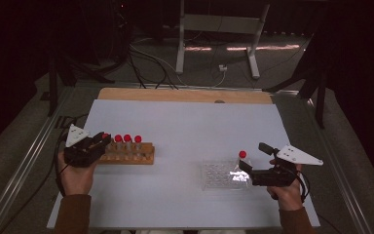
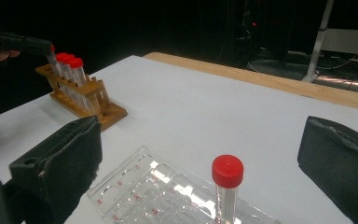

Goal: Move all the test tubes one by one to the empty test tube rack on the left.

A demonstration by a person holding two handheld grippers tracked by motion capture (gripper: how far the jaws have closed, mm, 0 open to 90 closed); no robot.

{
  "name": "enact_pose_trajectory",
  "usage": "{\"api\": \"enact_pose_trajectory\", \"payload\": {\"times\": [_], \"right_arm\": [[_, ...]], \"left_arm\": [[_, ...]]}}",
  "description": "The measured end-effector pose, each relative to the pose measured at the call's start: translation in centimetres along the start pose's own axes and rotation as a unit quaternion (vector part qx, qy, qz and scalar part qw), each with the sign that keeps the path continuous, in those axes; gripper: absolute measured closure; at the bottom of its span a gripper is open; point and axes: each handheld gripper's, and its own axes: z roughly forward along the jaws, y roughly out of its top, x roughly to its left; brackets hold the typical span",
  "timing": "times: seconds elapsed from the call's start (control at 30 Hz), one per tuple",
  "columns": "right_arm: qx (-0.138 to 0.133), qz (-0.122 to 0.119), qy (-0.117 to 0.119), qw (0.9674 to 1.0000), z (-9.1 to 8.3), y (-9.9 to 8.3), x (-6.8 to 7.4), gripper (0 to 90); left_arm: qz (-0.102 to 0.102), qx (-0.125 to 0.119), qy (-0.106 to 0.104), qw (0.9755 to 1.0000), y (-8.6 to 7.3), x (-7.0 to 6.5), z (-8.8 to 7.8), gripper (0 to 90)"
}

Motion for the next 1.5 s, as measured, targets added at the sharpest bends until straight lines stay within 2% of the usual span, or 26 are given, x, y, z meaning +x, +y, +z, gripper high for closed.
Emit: {"api": "enact_pose_trajectory", "payload": {"times": [0.37, 0.6, 0.7, 0.87, 0.97, 1.07, 1.17, 1.23, 1.3, 1.43, 1.5], "right_arm": [[0.000, 0.002, 0.000, 1.0000, 0.0, -0.1, 0.0, 0.0], [0.000, 0.003, -0.001, 1.0000, 0.0, -0.1, -0.1, 0.0], [-0.001, 0.003, -0.003, 1.0000, 0.0, -0.1, -0.2, 0.0], [-0.003, 0.007, -0.007, 0.9999, 0.0, -0.3, -0.4, 0.0], [0.002, -0.010, -0.031, 0.9995, 0.1, -0.4, -0.3, 0.0], [0.004, -0.019, -0.047, 0.9987, 0.3, -0.6, -0.3, 1.2], [0.012, -0.019, -0.052, 0.9984, 0.6, -0.9, -0.5, 3.6], [0.017, -0.016, -0.051, 0.9985, 0.8, -1.2, -0.7, 5.2], [0.023, -0.013, -0.048, 0.9985, 1.0, -1.5, -1.0, 7.8], [0.035, -0.009, -0.046, 0.9983, 1.6, -2.3, -1.4, 16.8], [0.041, -0.012, -0.048, 0.9979, 2.0, -2.8, -1.5, 25.9]], "left_arm": [[-0.013, 0.009, -0.005, 0.9999, -1.0, 0.5, 0.3, 69.7], [-0.016, 0.009, -0.009, 0.9998, -1.1, 0.6, 0.3, 67.9], [-0.022, 0.001, -0.016, 0.9996, -1.1, 0.6, 0.1, 60.1], [-0.032, -0.027, -0.030, 0.9987, -0.9, -0.1, -0.6, 40.8], [-0.021, -0.030, -0.025, 0.9990, -0.8, -0.9, -0.7, 29.1], [-0.029, -0.040, -0.031, 0.9983, -0.6, -1.5, -0.7, 17.3], [-0.033, -0.044, -0.041, 0.9976, -0.4, -2.1, -0.8, 11.2], [-0.029, -0.043, -0.041, 0.9978, -0.2, -2.5, -0.8, 5.8], [-0.024, -0.045, -0.054, 0.9973, -0.1, -2.9, -0.9, 0.7], [-0.021, -0.047, -0.064, 0.9966, -0.1, -3.4, -0.9, 0.6], [-0.018, -0.045, -0.071, 0.9963, -0.1, -3.7, -0.8, 0.6]]}}
